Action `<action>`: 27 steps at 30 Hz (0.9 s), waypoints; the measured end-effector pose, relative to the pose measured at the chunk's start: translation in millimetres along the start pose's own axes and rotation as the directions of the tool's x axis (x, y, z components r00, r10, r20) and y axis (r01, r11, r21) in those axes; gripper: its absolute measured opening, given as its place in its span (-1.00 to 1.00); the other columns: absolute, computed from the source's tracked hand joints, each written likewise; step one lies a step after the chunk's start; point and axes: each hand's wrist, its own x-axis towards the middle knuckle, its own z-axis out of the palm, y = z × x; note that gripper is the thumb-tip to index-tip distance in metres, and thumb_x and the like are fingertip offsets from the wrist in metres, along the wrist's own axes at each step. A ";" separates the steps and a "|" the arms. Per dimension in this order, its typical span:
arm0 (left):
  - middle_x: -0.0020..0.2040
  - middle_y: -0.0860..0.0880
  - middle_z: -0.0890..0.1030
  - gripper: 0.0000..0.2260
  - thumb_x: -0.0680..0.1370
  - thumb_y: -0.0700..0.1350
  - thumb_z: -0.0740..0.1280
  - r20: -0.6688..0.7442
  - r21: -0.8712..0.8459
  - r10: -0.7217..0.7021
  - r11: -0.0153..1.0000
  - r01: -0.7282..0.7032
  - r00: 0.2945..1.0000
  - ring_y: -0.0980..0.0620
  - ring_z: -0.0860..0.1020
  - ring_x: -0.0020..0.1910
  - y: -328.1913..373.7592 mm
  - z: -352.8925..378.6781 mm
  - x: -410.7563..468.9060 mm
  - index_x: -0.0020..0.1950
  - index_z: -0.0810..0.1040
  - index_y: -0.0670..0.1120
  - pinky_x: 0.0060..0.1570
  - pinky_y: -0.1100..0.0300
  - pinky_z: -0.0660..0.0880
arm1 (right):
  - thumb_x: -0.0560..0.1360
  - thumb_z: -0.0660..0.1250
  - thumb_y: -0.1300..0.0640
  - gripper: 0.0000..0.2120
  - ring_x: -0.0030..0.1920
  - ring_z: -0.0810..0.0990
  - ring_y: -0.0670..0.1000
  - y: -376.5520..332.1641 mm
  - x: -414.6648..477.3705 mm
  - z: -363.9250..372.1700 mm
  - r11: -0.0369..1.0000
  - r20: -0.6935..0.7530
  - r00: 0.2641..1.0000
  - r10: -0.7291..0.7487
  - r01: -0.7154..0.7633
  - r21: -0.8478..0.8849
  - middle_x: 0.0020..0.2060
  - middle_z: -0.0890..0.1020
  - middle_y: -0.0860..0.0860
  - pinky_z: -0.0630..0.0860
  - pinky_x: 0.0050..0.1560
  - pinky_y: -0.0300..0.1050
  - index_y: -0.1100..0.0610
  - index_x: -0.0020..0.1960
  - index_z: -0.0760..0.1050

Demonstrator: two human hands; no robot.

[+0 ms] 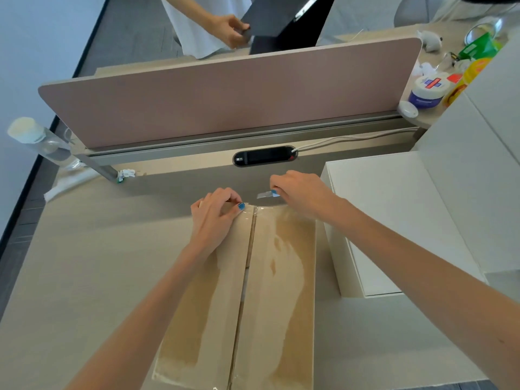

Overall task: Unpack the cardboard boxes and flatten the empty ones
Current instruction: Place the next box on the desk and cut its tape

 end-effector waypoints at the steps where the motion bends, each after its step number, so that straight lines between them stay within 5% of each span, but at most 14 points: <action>1: 0.01 0.18 0.56 -0.89 0.62 -0.11 0.30 -0.006 -0.002 -0.007 1.000 0.007 1.000 0.16 0.44 0.10 0.4 0.7 0.8 -0.05 0.51 0.11 0.18 0.13 0.10 | 0.62 0.14 0.25 -0.88 -0.13 0.49 0.05 -3.1 1.3 0.1 1.000 0.005 1.000 0.011 -0.011 -0.007 -0.08 0.56 0.02 0.53 -0.10 0.00 0.07 0.09 0.38; 7: -0.03 0.20 0.57 -0.85 0.61 -0.13 0.28 -0.093 -0.063 -0.057 0.997 0.051 0.994 0.20 0.44 0.07 -0.6 2.0 8.8 -0.10 0.50 0.12 0.20 0.09 0.12 | 0.65 0.10 0.13 -0.89 -0.26 0.52 0.05 -14.0 8.9 -1.5 0.999 -0.147 0.989 0.029 -0.031 -0.008 -0.17 0.58 0.01 0.44 -0.28 -0.10 0.08 0.04 0.40; 11: -0.01 0.17 0.57 -0.85 0.61 -0.14 0.25 -0.171 -0.074 -0.124 0.991 0.113 0.977 0.13 0.44 0.07 2.3 -1.7 23.5 -0.08 0.50 0.10 0.23 0.03 0.14 | 0.65 0.07 0.13 -0.83 -0.22 0.55 0.10 -25.7 16.4 -2.3 0.981 -0.197 0.969 0.150 -0.122 0.150 -0.16 0.58 0.05 0.54 -0.16 0.05 0.11 0.03 0.42; 15: 0.00 0.13 0.60 -0.84 0.59 -0.18 0.22 -0.249 -0.087 -0.219 0.975 0.203 0.944 0.07 0.46 0.07 9.5 -5.1 44.8 -0.06 0.54 0.05 0.25 -0.01 0.15 | 0.64 0.05 0.10 -0.83 -0.16 0.52 0.08 -37.5 21.8 -3.0 0.947 -0.180 0.956 0.232 -0.179 0.268 -0.13 0.51 0.04 0.41 -0.19 -0.05 0.14 0.05 0.39; 18: 0.00 0.14 0.59 -0.85 0.61 -0.16 0.22 -0.228 -0.073 -0.197 0.980 0.185 0.953 0.10 0.46 0.04 6.2 -7.7 53.1 -0.05 0.53 0.07 0.20 -0.02 0.17 | 0.60 0.14 0.13 -0.87 -0.11 0.53 0.06 -43.2 26.4 -1.0 0.918 -0.120 0.959 0.258 -0.204 0.340 -0.06 0.54 0.05 0.50 -0.08 -0.01 0.13 0.09 0.40; 27: 0.02 0.16 0.59 -0.88 0.61 -0.10 0.27 -0.203 -0.105 -0.112 0.990 0.093 0.973 0.14 0.49 0.09 -9.2 -6.8 54.6 -0.06 0.48 0.12 0.31 -0.04 0.17 | 0.57 0.23 0.18 -0.80 -0.05 0.56 0.10 -57.1 34.0 -12.1 0.937 -0.068 0.969 0.239 -0.212 0.279 -0.03 0.58 0.10 0.44 -0.14 -0.09 0.15 0.18 0.41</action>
